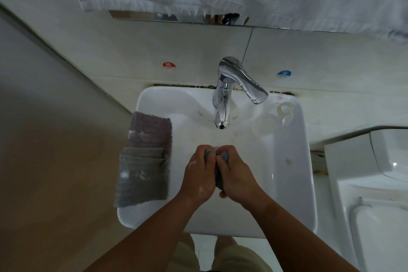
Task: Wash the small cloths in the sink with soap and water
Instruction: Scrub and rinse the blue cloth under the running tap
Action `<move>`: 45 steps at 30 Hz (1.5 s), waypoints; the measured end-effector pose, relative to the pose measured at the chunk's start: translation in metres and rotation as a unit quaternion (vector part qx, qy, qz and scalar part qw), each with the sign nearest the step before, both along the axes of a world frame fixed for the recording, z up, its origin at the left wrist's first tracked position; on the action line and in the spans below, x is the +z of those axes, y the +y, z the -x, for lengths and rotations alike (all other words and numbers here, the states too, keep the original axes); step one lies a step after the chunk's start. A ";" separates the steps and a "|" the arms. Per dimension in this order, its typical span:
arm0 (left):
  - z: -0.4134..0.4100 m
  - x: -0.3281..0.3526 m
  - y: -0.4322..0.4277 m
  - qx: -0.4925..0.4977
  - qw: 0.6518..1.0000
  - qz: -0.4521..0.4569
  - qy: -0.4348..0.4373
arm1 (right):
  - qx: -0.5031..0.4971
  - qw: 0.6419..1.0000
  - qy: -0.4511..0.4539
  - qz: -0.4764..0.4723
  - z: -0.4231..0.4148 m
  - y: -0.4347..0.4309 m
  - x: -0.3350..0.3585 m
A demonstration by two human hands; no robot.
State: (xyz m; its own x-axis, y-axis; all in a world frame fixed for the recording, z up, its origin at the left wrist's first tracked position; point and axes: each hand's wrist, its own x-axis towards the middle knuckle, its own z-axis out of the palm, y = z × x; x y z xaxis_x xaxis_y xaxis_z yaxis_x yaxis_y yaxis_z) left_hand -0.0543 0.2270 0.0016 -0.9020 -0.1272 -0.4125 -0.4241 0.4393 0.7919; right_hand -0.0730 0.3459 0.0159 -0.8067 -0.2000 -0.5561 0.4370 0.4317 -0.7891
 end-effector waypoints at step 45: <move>0.009 -0.031 -0.045 0.072 0.997 0.024 -0.011 | 0.032 0.990 0.104 -0.087 0.019 0.040 -0.039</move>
